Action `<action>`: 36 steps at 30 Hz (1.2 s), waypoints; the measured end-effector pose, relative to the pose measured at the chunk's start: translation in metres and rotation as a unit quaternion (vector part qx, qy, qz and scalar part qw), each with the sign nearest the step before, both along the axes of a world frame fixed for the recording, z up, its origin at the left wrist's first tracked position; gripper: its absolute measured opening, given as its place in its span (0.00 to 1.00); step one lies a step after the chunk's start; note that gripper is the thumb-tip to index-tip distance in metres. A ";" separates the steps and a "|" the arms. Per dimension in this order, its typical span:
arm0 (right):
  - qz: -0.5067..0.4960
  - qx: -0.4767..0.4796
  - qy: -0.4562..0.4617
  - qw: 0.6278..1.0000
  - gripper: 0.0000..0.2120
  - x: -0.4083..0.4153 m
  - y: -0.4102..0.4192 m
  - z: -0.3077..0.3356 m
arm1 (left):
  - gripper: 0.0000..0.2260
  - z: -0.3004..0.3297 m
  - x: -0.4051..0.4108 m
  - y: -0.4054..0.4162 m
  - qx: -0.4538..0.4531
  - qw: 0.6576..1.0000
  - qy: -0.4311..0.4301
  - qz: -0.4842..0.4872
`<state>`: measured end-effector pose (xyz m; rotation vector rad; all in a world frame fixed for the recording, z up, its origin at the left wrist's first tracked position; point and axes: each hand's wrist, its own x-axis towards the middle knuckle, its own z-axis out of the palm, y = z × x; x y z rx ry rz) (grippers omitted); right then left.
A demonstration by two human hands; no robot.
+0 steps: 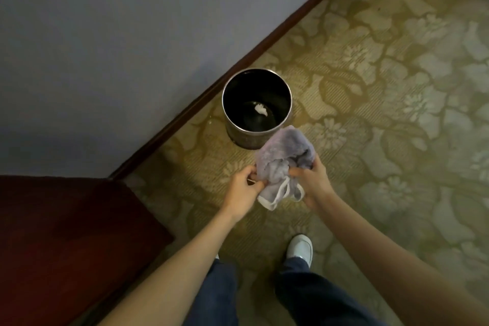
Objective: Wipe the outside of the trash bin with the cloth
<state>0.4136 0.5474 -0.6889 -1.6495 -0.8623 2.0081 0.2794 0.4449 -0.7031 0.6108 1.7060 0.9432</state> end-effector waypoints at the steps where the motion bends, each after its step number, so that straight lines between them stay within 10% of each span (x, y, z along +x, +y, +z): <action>1: -0.012 -0.003 0.000 1.000 0.26 0.005 0.002 -0.024 | 0.05 -0.026 0.004 0.002 -0.002 1.000 0.002 0.005; 16: -0.025 0.121 -0.021 0.992 0.24 0.023 0.091 -0.273 | 0.04 -0.292 0.026 0.090 0.097 0.990 0.098 0.017; 32: -0.027 0.039 0.124 0.991 0.09 0.027 0.080 -0.281 | 0.01 -0.293 0.055 0.129 0.149 0.972 0.170 0.069; 36: -0.006 0.046 0.167 0.985 0.20 0.023 0.074 -0.279 | 0.03 -0.294 0.047 0.117 0.168 0.973 0.144 0.067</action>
